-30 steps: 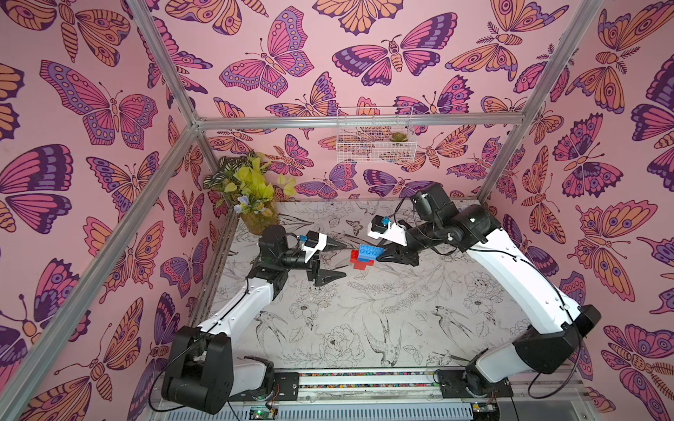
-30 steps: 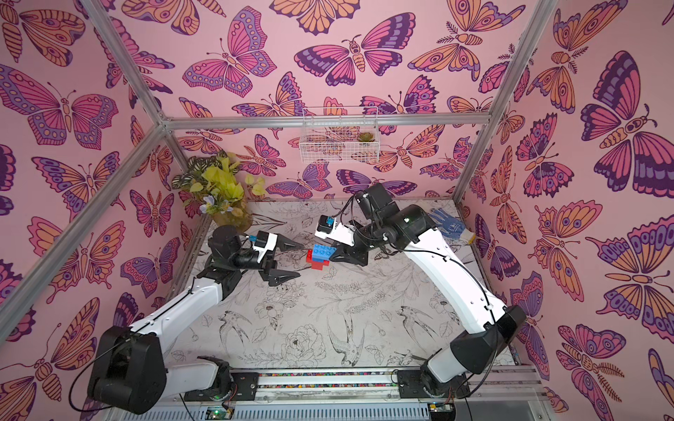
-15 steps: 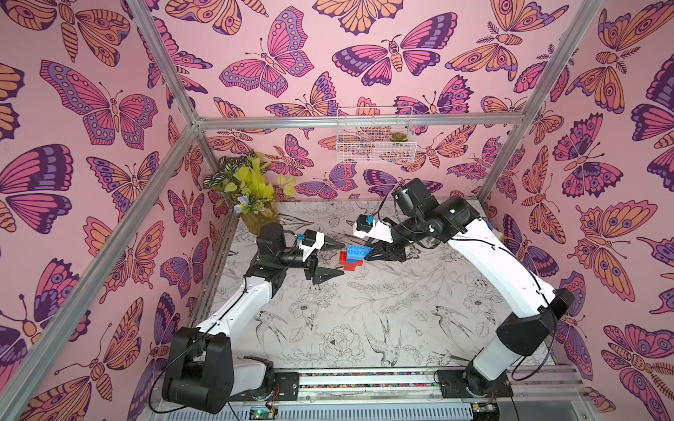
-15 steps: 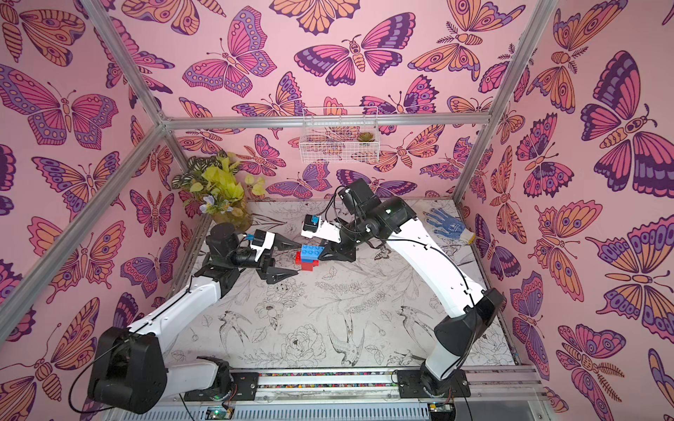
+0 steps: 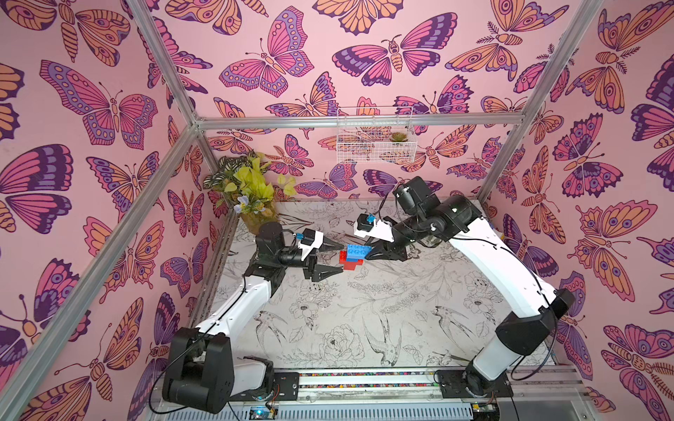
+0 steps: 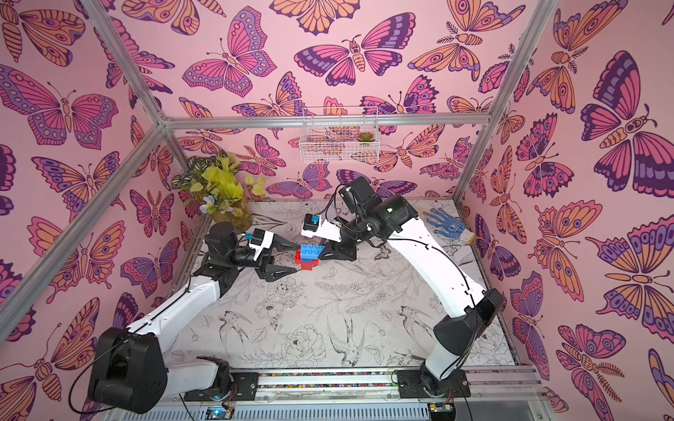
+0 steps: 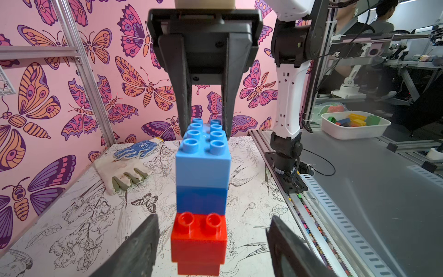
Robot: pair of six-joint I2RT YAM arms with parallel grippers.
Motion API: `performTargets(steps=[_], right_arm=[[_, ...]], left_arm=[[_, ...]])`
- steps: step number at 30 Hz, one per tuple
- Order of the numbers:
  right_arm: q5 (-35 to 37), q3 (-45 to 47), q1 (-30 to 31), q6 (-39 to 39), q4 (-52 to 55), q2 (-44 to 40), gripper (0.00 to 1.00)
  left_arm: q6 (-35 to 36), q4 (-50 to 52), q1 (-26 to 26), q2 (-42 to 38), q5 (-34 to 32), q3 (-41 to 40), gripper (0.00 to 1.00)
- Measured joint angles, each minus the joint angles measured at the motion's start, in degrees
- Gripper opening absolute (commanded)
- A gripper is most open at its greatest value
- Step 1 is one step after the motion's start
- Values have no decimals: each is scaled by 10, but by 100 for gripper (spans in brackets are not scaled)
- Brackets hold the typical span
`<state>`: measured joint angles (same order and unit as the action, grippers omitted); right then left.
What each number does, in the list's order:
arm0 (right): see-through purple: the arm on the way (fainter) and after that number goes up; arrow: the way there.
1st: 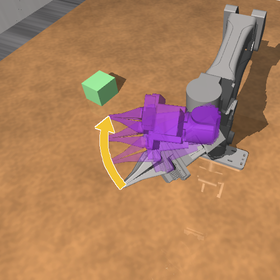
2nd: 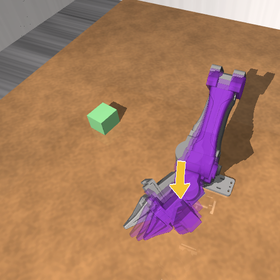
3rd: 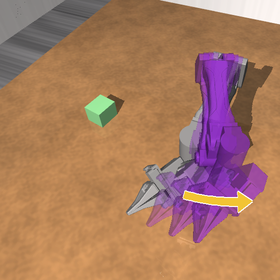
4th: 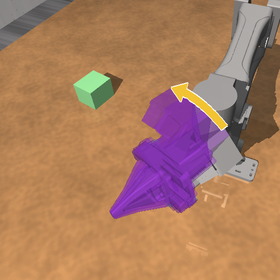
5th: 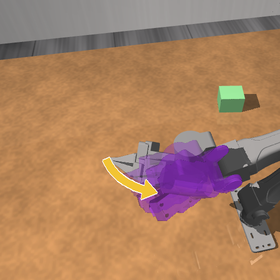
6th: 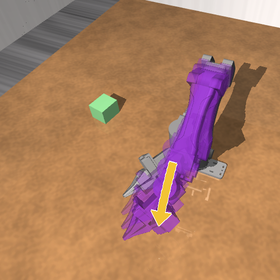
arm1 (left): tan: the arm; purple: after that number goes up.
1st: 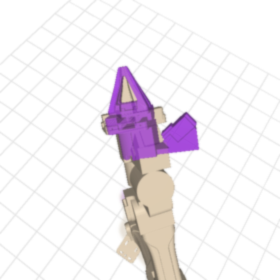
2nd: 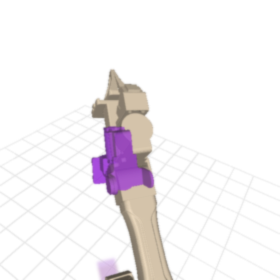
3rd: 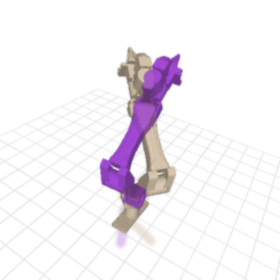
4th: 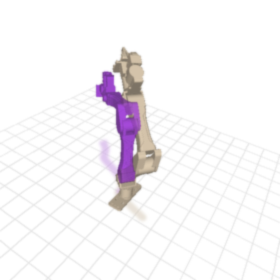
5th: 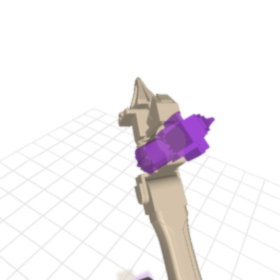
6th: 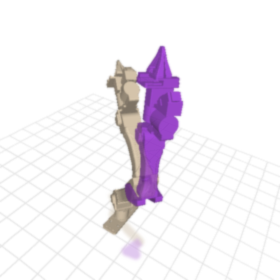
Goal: Assemble the letter f with lego
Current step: Pick up the lego brick from the center of the board.
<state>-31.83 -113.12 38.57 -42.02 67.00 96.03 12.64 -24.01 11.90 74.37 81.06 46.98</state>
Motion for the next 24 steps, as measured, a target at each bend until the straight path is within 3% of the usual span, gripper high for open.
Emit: performTargets(steps=[24], right_arm=[[-4, -19, 5, 0, 1, 10, 25]], left_arm=[[-2, 5, 0, 10, -1, 1, 47]])
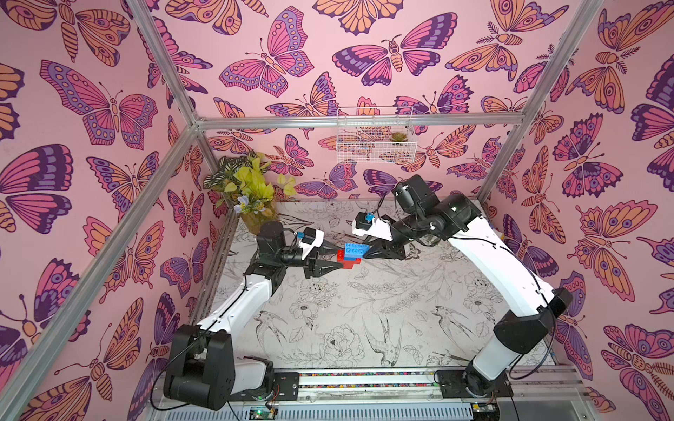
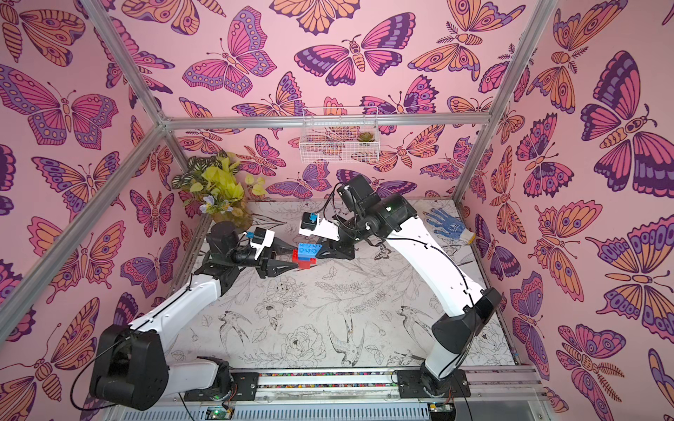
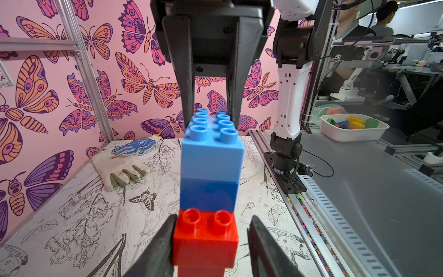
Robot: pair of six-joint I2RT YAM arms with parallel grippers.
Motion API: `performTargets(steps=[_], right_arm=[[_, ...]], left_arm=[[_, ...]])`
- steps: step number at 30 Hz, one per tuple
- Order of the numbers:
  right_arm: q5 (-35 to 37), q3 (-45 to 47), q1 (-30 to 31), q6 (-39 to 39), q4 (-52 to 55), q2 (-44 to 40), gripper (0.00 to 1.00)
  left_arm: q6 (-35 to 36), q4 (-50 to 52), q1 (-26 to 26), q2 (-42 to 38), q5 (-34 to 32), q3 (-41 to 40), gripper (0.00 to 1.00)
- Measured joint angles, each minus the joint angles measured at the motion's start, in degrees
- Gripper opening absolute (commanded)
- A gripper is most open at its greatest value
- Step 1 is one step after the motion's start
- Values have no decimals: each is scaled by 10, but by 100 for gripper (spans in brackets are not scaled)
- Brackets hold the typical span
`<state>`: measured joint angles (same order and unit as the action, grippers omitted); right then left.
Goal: Assemble the letter f with lego
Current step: Pick up the lego brick from the center of the board.
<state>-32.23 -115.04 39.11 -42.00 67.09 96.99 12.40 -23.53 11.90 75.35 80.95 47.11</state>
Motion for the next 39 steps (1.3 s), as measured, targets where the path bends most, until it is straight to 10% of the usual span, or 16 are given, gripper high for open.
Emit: performTargets(steps=[25, 39], right_arm=[[0, -1, 0, 4, 2, 2, 26], [0, -1, 0, 12, -2, 2, 51]], left_arm=[[2, 0, 0, 0, -10, 0, 26], [2, 0, 0, 0, -10, 0, 24]])
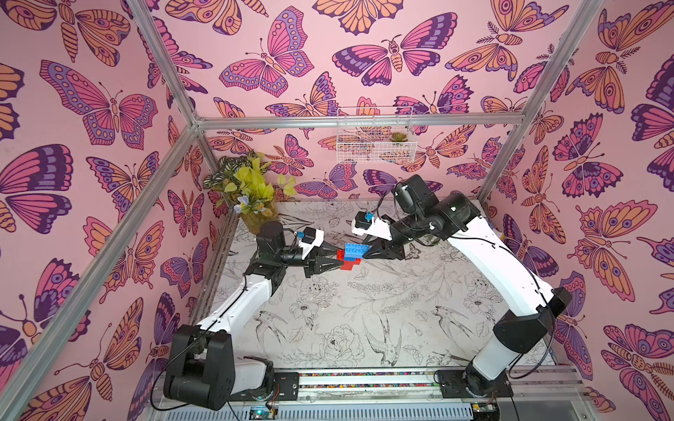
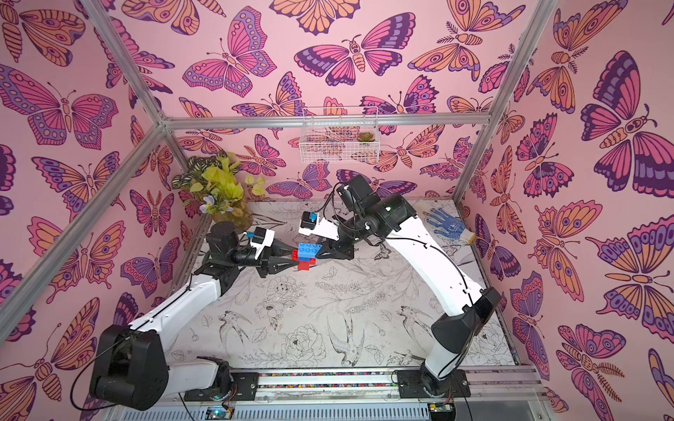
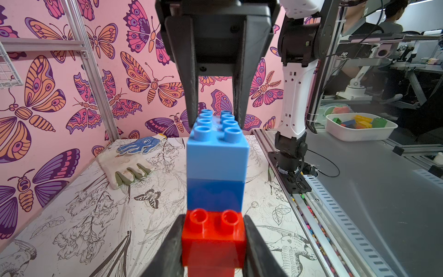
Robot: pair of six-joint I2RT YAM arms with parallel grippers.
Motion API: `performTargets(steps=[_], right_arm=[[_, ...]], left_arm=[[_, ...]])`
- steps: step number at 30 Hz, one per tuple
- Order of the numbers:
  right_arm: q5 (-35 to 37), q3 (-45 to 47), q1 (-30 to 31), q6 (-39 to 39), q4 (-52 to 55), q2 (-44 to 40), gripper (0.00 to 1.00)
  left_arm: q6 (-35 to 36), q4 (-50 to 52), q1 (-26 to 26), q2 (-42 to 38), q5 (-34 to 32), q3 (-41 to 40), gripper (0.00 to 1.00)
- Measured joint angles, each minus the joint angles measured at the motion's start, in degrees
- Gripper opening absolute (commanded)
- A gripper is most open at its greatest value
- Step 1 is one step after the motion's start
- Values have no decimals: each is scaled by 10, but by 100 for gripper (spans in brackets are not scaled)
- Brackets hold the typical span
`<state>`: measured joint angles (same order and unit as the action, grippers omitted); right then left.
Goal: Assemble the letter f with lego
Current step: Pick up the lego brick from the center of the board, then place the lego brick at the center of the board.
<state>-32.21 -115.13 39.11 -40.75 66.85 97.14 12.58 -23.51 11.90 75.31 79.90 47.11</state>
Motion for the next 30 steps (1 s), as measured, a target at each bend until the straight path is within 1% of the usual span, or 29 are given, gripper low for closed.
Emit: performTargets(steps=[1, 4, 8, 12, 18, 22, 23, 24, 25, 30], right_arm=[[0, 0, 0, 1, -1, 0, 54], [0, 0, 0, 3, -2, 0, 58], [0, 0, 0, 4, -2, 0, 67], [0, 0, 0, 5, -2, 0, 73], [3, 11, 0, 15, -24, -4, 77], [15, 64, 0, 30, -64, -35, 81], [19, 81, 0, 35, -78, -47, 84], [26, 102, 0, 40, -94, -64, 96], [32, 122, 0, 45, -110, -81, 99], [76, 244, 0, 88, -208, -197, 99]], left_arm=[[0, 0, 0, 0, 0, 0, 24], [0, 0, 0, -1, 0, 0, 24], [0, 0, -2, -1, 0, 0, 23], [0, 0, -4, -2, 0, 0, 23], [0, 0, -4, -1, -4, 0, 22], [-11, 0, -4, 5, -6, 2, 19], [-14, 0, -4, 9, -7, 3, 18], [-19, 1, -4, 14, -9, 6, 18], [-23, 1, -4, 17, -10, 8, 18], [-48, 9, -2, 26, -19, 16, 18]])
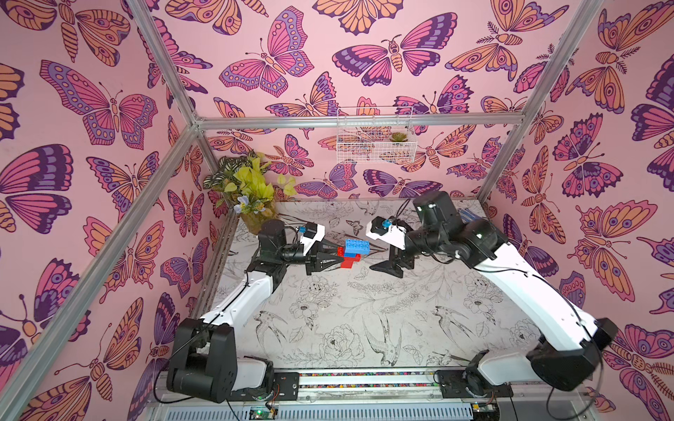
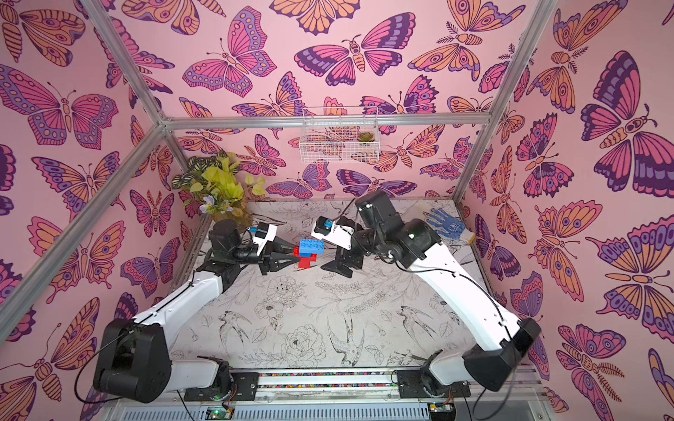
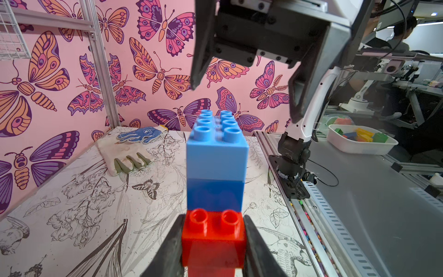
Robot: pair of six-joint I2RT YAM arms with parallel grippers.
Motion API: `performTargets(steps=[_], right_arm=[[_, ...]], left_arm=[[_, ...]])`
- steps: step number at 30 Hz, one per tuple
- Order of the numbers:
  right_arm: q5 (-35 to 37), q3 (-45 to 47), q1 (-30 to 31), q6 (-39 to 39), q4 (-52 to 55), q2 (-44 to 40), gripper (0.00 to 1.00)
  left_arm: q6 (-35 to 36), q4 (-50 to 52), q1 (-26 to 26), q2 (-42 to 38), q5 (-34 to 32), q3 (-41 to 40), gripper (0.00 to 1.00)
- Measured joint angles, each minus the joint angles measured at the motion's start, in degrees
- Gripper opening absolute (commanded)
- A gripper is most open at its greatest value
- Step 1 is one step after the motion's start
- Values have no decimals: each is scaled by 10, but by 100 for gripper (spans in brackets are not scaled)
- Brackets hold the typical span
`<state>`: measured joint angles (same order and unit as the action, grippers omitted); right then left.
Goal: Assemble the letter f with lego
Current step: Place the lego brick at the center of the board.
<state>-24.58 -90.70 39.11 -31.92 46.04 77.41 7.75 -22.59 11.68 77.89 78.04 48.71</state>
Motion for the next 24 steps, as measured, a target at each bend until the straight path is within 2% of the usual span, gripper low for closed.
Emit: performTargets(steps=[7, 12, 18, 24], right_arm=[[98, 138, 0, 99, -125, -122, 99], [143, 221, 0, 169, -159, -191, 99], [160, 295, 2, 232, -175, -255, 99], [160, 346, 35, 272, -184, -283, 99]], left_arm=[[-55, -1, 7, 31, -22, 21, 22], [-97, -2, 15, 47, -45, 21, 23], [-160, -36, 26, 69, -72, 20, 21], [-263, -112, 27, 131, -98, 12, 21]])
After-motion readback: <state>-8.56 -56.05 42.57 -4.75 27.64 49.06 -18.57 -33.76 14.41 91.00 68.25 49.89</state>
